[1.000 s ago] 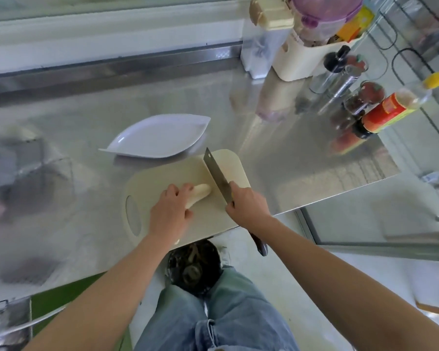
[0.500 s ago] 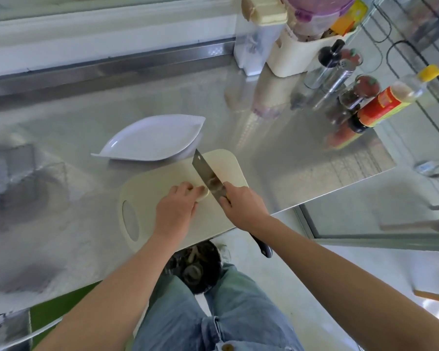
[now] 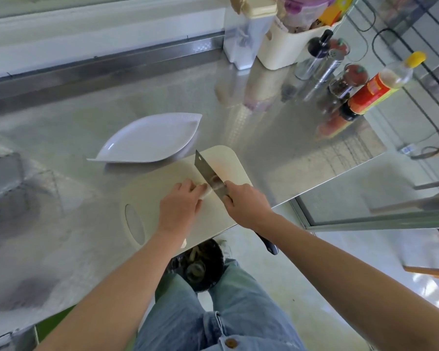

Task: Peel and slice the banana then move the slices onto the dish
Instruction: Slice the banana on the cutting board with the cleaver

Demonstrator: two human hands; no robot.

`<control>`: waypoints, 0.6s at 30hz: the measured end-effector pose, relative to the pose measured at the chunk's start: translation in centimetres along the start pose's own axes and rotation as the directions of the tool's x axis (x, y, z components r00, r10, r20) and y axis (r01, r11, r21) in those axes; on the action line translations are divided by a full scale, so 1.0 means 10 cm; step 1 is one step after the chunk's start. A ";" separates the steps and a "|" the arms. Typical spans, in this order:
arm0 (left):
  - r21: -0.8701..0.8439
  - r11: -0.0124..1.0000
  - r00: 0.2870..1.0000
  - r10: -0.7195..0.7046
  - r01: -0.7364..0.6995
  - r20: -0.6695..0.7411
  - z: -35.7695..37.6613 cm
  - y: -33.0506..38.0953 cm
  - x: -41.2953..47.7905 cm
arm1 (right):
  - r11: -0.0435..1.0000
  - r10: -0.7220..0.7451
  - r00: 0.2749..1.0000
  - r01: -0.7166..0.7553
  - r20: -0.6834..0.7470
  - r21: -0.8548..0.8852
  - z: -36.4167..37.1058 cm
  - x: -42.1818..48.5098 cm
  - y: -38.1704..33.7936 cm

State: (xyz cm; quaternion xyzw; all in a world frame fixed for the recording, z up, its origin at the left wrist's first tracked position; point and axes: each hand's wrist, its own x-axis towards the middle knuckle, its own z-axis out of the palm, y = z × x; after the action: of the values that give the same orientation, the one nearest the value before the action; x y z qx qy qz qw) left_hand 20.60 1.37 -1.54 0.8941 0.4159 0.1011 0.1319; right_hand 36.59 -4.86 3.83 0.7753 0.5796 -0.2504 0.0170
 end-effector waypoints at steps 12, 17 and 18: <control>0.016 1.000 1.000 -0.016 0.016 0.010 -0.01 0.00 0.00 | 0.997 -0.018 0.995 0.025 -0.098 0.072 0.09 0.03 0.08; 0.010 1.000 1.000 -0.008 0.008 0.012 -0.02 -0.01 0.01 | 0.999 -0.024 0.998 0.026 -0.060 0.037 0.07 0.03 0.06; 0.009 1.000 1.000 -0.009 0.008 0.013 -0.02 -0.01 0.01 | 0.999 -0.023 0.998 0.026 -0.061 0.037 0.07 0.03 0.06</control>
State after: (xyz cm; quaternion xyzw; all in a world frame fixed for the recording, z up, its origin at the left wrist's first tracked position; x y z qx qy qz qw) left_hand 20.54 1.50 -1.38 0.8935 0.4193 0.0930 0.1308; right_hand 36.91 -5.02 2.99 0.7756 0.5844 -0.2379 -0.0185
